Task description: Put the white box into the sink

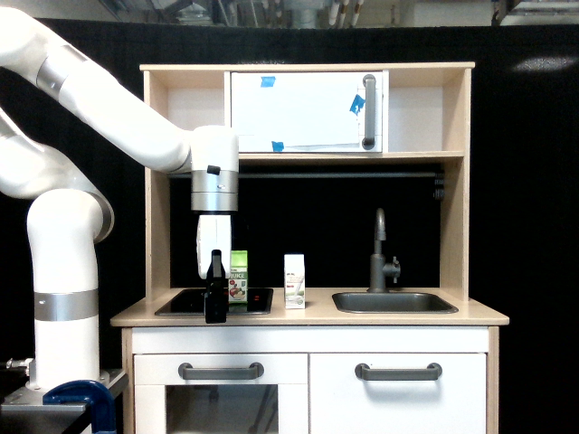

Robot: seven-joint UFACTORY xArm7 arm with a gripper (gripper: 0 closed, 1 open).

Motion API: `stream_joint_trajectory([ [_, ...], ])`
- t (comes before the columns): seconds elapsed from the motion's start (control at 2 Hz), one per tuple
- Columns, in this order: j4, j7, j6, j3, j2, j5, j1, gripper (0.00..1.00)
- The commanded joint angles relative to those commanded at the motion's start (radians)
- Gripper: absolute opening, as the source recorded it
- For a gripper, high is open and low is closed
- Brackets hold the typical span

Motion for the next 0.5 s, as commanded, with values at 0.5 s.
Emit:
stream_joint_trajectory([
  [0.5,0.123,-0.309,-0.117,-0.125,0.127,0.036,0.141,1.00],
])
